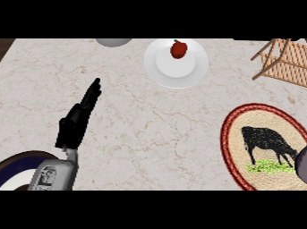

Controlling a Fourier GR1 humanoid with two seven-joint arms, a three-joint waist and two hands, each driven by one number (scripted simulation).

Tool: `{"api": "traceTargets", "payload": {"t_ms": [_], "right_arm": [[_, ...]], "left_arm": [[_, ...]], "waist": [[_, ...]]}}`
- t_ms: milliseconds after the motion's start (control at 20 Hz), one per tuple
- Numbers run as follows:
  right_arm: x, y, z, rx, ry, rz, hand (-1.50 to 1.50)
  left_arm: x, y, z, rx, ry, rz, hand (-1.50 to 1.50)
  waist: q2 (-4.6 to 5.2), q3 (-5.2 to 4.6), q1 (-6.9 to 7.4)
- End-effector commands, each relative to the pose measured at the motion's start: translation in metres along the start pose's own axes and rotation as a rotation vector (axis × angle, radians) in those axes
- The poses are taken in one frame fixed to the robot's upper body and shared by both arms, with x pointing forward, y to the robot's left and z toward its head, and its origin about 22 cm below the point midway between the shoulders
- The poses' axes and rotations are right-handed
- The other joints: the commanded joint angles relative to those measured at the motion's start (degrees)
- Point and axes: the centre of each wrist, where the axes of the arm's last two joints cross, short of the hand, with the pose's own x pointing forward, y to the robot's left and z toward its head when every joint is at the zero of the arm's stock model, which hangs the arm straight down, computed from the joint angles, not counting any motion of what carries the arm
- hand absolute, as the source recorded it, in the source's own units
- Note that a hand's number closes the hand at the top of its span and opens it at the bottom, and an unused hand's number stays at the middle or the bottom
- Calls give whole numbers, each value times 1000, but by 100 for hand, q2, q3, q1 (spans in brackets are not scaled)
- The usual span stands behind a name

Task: Pick the lemon from the placemat and place it in the tiered shelf

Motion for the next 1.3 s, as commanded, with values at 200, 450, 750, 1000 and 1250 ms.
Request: {"api": "traceTargets", "payload": {"t_ms": [200,450,750,1000,1250], "right_arm": [[-2,-4,-4,15,71,-202,-150],[15,-38,-27,77,46,-254,-150],[28,-48,-33,15,95,-392,-150],[10,-94,-54,-135,171,-559,-150],[-17,-140,-69,-162,302,-542,-150]], "left_arm": [[-2,-2,6,-9,2,-3,0],[-10,19,8,-2,7,1,0],[17,17,-12,-2,6,0,0],[-14,27,1,10,24,-6,0],[-13,17,-1,36,17,2,0]], "waist": [[-18,3,-6],[-28,-3,-35],[-33,-1,-59],[-40,-2,-141],[-42,-4,-171]]}}
